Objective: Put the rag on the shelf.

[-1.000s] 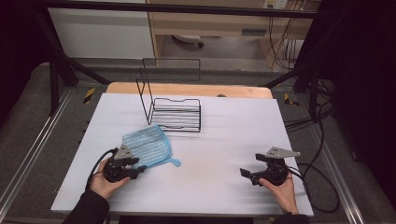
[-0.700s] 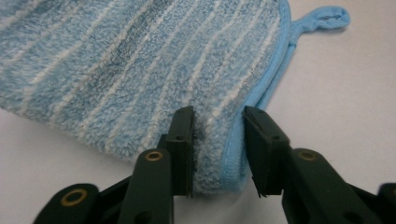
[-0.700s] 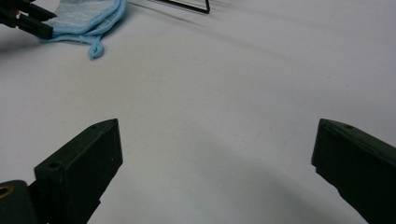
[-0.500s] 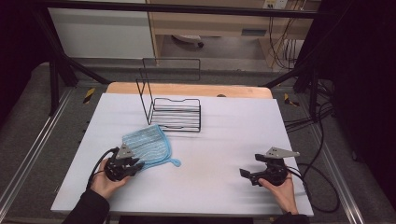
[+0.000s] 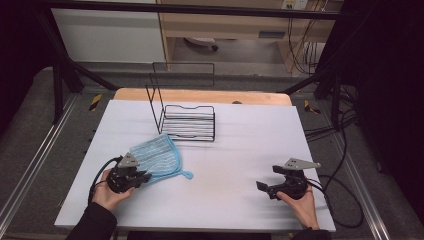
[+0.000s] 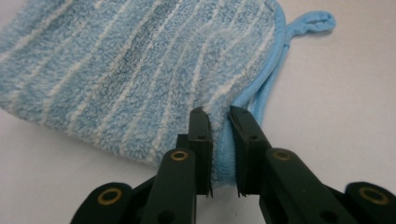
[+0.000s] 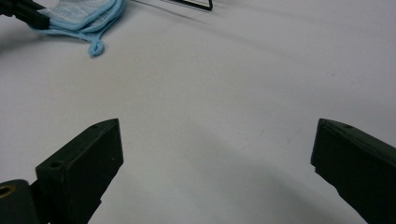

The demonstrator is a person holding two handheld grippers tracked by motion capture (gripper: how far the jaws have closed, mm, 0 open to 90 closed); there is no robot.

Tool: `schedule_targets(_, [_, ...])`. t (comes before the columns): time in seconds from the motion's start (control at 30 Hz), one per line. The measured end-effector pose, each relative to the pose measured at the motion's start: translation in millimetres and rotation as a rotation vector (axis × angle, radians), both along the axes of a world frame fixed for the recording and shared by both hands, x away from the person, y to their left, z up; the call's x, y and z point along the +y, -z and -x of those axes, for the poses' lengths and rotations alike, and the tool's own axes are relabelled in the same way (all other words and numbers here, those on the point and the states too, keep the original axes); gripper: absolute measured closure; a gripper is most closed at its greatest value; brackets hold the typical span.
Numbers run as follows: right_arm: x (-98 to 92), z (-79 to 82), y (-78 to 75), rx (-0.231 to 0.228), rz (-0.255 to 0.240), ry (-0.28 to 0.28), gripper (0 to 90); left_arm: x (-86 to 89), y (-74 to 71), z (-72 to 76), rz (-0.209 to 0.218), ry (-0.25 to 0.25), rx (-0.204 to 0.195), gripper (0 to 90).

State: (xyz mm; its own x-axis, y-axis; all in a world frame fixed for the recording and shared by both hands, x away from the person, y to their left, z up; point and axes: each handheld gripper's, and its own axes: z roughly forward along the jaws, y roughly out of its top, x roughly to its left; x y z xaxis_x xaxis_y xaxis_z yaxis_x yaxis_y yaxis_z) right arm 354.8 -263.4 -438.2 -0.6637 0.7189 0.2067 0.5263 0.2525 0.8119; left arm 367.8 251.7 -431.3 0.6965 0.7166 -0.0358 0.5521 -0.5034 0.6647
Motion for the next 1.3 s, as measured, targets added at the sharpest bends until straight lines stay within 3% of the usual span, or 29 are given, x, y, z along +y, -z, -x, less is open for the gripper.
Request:
schedule_targets(0.33, [0.0,0.9,0.0,0.001,0.001,-0.005,3.0,9.2,-3.0,13.9,0.028,0.023,0.030,78.9])
schedule_targets(0.7, [3.8,2.5,-0.9,-0.001,-0.002,-0.010,3.9,17.1,-1.5,36.3,0.029,0.051,0.049,78.3])
schedule_targets(0.83, [9.1,2.7,-1.9,0.008,-0.003,-0.015,4.5,20.8,-0.7,39.0,0.039,0.051,0.047,76.3])
schedule_targets(0.87, [13.1,2.0,-2.5,0.005,-0.004,-0.020,4.8,20.0,-1.4,38.8,0.043,0.047,0.039,71.2])
schedule_targets(1.07, [20.0,0.2,-4.1,0.006,0.000,-0.030,5.1,4.8,-10.9,38.5,0.078,0.056,-0.012,51.5])
schedule_targets(1.17, [20.0,-0.1,-3.9,0.008,0.004,-0.026,5.1,-11.2,-13.5,34.4,0.095,0.065,-0.016,49.6])
schedule_targets(1.3, [19.4,-0.8,-4.2,0.006,0.002,-0.022,5.1,-37.5,-11.9,26.7,0.080,0.069,-0.013,48.8])
